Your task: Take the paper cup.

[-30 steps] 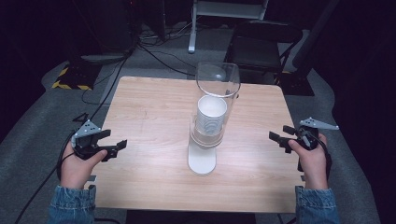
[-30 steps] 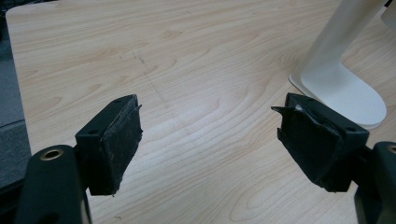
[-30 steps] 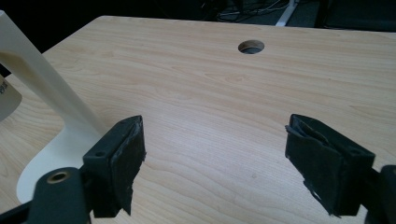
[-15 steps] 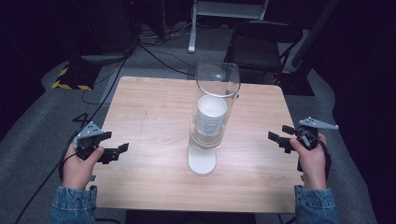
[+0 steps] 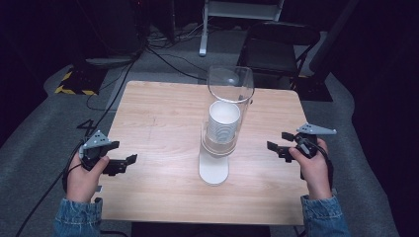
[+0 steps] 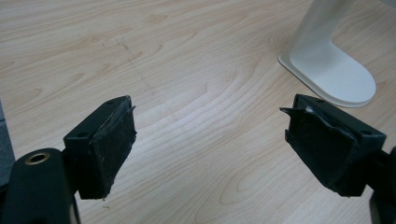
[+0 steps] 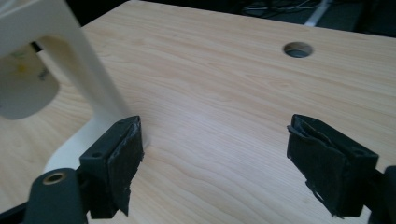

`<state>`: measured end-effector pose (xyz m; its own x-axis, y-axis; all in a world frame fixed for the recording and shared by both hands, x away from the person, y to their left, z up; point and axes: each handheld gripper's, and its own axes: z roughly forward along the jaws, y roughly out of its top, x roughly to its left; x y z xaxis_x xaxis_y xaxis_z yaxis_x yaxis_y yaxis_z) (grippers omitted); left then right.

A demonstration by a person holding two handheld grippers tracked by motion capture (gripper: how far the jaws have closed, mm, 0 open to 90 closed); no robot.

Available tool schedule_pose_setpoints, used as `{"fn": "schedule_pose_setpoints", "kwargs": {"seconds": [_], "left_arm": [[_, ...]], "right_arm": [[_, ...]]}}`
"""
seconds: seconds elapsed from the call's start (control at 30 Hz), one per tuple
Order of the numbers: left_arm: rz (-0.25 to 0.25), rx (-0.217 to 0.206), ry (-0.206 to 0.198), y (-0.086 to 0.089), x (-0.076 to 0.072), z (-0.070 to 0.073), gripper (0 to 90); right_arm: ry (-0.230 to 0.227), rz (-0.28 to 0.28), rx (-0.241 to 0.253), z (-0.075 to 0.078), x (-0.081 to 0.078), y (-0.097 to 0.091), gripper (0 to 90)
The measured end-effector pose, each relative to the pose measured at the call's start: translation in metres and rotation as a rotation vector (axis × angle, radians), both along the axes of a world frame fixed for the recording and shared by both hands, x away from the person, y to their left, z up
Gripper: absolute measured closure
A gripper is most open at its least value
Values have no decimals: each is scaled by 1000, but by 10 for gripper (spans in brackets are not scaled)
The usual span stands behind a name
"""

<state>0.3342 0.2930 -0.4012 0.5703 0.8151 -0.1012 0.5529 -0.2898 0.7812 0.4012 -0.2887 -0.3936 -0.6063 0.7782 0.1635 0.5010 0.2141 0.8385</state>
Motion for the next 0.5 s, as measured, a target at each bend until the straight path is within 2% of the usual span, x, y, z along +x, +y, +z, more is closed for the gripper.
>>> {"fn": "schedule_pose_setpoints", "kwargs": {"seconds": [0.03, 0.1, 0.13, 0.2, 0.23, 0.27, 0.3, 0.37, 0.4, 0.43, 0.5], "left_arm": [[0, 0, 0, 0, 0, 0, 158], [5, -6, 0, 2, -3, -1, 158], [7, -6, 0, 3, -4, 0, 158], [26, -13, -3, 7, -7, 0, 158], [26, -13, -3, 7, -7, 0, 158], [32, -11, -8, 9, -9, 0, 158], [32, -11, -8, 9, -9, 0, 158], [40, -13, -5, 10, -10, -1, 158], [40, -13, -5, 10, -10, -1, 158], [41, -11, -6, 11, -12, -1, 158], [39, -12, -5, 11, -13, -1, 158]], "right_arm": [[0, 0, 0, 0, 0, 0, 188], [2, 60, -4, 1, 1, 17, 173], [2, 60, -4, 1, 1, 17, 173], [-16, 115, -15, 3, 1, 32, 172], [-16, 115, -15, 3, 1, 32, 172], [-21, 148, -18, 4, 1, 40, 169], [-21, 148, -18, 4, 1, 40, 169], [-23, 197, -20, 4, -1, 51, 169], [-23, 197, -20, 4, -1, 51, 169], [-9, 235, -19, 4, -2, 58, 170], [-9, 262, -12, 4, -4, 65, 172]]}}
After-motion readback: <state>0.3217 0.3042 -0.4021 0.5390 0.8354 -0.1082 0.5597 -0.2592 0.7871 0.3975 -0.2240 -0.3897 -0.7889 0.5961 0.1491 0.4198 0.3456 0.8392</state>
